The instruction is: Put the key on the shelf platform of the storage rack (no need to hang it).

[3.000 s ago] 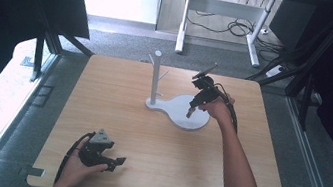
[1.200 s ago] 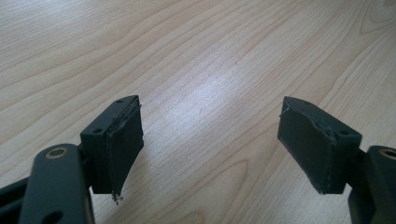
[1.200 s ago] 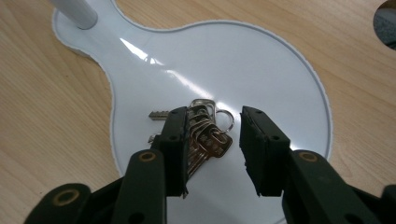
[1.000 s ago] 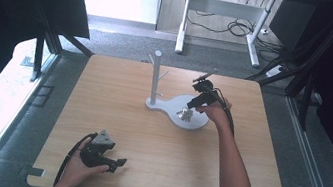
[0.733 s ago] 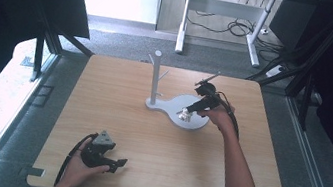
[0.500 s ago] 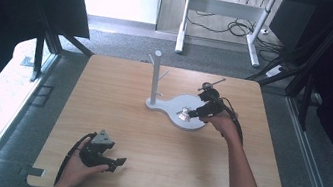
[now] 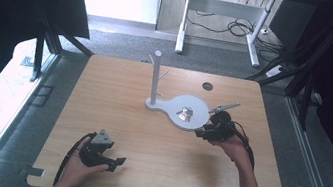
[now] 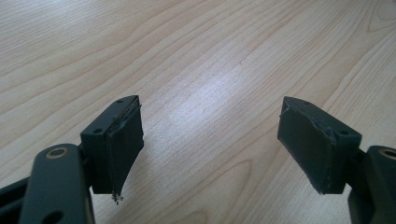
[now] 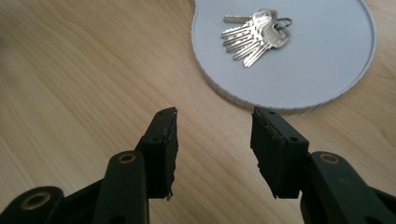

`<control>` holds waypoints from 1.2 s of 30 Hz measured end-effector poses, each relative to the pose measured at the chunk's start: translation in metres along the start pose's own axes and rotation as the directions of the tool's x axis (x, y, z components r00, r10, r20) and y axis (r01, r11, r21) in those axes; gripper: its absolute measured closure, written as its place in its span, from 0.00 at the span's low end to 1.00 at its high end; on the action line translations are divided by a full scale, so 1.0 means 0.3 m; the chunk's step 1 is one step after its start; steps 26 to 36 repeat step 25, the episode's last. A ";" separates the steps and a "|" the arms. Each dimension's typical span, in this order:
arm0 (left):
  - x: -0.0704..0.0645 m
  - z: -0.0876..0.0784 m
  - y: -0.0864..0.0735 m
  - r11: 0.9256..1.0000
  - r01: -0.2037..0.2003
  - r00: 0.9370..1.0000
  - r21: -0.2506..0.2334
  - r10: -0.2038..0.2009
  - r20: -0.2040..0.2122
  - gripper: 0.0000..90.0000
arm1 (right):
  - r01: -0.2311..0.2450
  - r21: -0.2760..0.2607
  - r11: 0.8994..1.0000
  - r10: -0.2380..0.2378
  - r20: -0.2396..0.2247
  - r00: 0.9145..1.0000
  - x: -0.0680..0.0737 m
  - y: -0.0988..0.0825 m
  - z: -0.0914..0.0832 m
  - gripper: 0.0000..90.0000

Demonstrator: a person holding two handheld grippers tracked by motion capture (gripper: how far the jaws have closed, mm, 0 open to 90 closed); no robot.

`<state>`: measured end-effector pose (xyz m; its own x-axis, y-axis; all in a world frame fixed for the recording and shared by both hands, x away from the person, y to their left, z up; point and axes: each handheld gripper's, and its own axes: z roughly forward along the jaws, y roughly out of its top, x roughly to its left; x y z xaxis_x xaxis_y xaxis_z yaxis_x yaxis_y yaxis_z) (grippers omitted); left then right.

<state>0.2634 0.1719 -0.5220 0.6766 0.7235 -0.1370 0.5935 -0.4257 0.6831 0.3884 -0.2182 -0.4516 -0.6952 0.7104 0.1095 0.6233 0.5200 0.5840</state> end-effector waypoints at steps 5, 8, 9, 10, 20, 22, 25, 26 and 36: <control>0.001 -0.002 0.000 1.000 0.004 1.000 0.001 -0.004 -0.002 0.25 | -0.003 -0.031 1.000 0.003 0.004 1.000 0.024 -0.091 -0.020 0.57; 0.001 -0.002 -0.001 1.000 0.008 1.000 0.002 -0.008 -0.002 0.25 | -0.004 -0.045 0.999 0.004 0.006 1.000 0.034 -0.150 -0.022 0.57; 0.001 -0.001 -0.001 1.000 0.009 1.000 0.002 -0.009 -0.003 0.25 | -0.005 -0.045 0.999 0.005 0.007 1.000 0.036 -0.170 -0.021 0.57; 0.001 0.000 -0.001 1.000 0.009 1.000 0.001 -0.009 -0.004 0.25 | -0.008 -0.044 0.999 0.008 0.009 1.000 0.037 -0.190 -0.020 0.57; -0.011 0.017 0.000 1.000 -0.005 1.000 0.017 0.005 0.002 0.25 | -0.029 -0.066 0.997 0.032 0.043 0.999 0.032 -0.283 -0.020 0.56; -0.014 0.022 0.000 1.000 -0.007 1.000 0.020 0.007 0.006 0.25 | -0.031 -0.078 0.996 0.036 0.056 0.998 0.029 -0.282 -0.024 0.56; -0.023 0.029 0.001 1.000 -0.011 1.000 0.026 0.010 0.011 0.25 | -0.035 -0.072 0.997 0.040 0.074 0.996 0.022 -0.292 -0.017 0.54; -0.023 0.029 0.001 1.000 -0.011 1.000 0.026 0.010 0.011 0.25 | -0.035 -0.072 0.997 0.040 0.074 0.996 0.022 -0.292 -0.017 0.54; -0.023 0.029 0.001 1.000 -0.011 1.000 0.026 0.010 0.011 0.25 | -0.035 -0.072 0.997 0.040 0.074 0.996 0.022 -0.292 -0.017 0.54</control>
